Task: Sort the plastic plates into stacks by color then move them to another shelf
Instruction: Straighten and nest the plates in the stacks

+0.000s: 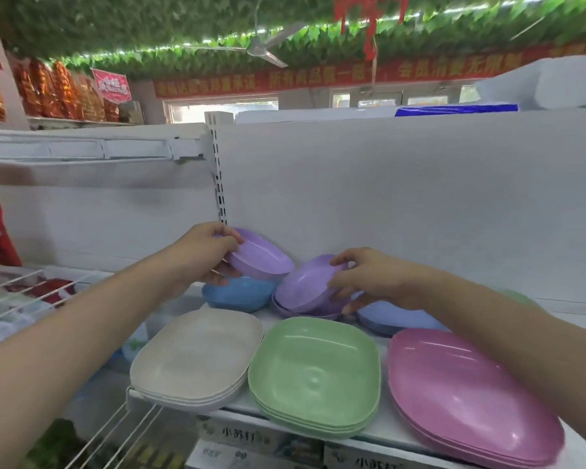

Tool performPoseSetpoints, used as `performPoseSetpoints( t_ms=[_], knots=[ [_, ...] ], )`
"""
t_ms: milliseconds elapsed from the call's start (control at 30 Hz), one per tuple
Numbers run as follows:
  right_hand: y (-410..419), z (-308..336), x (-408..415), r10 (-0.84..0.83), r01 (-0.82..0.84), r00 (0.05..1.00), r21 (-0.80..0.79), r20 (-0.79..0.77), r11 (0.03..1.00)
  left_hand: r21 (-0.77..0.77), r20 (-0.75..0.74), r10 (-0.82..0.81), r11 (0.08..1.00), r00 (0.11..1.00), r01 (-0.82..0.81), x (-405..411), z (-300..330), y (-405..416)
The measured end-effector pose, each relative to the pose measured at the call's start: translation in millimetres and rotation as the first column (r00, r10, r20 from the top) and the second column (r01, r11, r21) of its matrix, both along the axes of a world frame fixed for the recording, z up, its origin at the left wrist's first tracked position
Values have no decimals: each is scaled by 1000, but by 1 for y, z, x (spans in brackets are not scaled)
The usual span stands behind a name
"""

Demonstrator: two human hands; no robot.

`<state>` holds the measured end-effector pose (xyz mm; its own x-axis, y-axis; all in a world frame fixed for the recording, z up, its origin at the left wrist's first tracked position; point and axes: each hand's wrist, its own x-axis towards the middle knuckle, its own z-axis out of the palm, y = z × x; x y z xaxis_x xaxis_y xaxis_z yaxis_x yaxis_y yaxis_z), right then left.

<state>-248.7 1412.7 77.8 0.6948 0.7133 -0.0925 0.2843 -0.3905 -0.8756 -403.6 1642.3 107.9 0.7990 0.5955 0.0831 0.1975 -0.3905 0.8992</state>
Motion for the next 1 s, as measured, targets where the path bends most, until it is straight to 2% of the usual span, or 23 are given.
performPoseSetpoints(
  t_ms=[67,133,200,267,433,467,533,600,767,1000],
  knots=[
    [-2,-3,-3,-16,19,998,-43,65,999,-33,-9,-54,998,999,54,9,3,-2],
    [-4,-6,-5,-32,81,958,-161,287,984,-54,-15,-111,992,994,110,17,6,-3],
    [-2,-9,-8,36,164,833,-309,552,937,-71,-20,-151,986,988,149,21,8,-4],
    [1,-13,-15,99,212,757,-386,646,898,-104,-18,-194,976,981,191,25,6,-3],
    [8,-14,-35,134,261,740,-465,659,846,-193,-77,-306,938,949,287,27,-6,-3],
    [7,-14,-37,122,283,737,-468,664,837,-133,-128,-319,944,939,303,28,-9,-3],
    [3,-12,-38,63,335,744,-453,666,826,96,-240,-293,942,926,322,29,-15,-1],
    [-3,-9,-37,-8,395,731,-414,682,820,280,-288,-247,902,925,328,29,-17,5],
    [-13,-5,-45,-87,461,722,-382,687,801,345,-430,-284,825,857,447,33,-25,15],
    [-4,-13,-45,-105,472,749,-417,654,777,431,-403,-370,730,837,531,50,-47,5]
  ],
)
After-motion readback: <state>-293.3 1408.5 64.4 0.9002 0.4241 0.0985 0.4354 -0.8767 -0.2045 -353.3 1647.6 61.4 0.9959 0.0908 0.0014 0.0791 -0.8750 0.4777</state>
